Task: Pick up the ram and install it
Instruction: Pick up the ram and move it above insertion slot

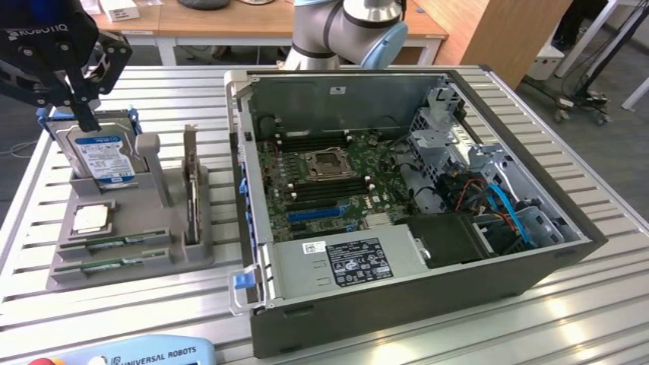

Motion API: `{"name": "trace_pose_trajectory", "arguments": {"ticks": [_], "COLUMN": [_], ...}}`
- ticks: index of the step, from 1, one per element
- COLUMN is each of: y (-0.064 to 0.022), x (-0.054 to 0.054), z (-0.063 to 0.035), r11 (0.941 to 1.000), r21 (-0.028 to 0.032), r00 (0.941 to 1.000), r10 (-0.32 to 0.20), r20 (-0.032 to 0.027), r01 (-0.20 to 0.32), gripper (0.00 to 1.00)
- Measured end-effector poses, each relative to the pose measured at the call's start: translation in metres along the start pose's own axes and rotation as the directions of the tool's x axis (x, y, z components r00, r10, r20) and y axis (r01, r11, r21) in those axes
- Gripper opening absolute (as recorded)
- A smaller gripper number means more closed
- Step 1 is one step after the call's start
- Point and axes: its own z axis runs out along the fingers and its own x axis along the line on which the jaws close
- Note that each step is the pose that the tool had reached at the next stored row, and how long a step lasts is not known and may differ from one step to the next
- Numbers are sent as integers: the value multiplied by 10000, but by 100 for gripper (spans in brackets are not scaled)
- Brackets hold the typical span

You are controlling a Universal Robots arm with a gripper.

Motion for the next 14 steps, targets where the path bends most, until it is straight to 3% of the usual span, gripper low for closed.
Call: {"name": "trace_pose_trajectory", "arguments": {"ticks": [14], "y": [-2], "x": [0], "z": [0], "r11": [10000], "r21": [-2], "r00": [10000], "r10": [-77], "r20": [-4], "r01": [77], "gripper": [10]}}
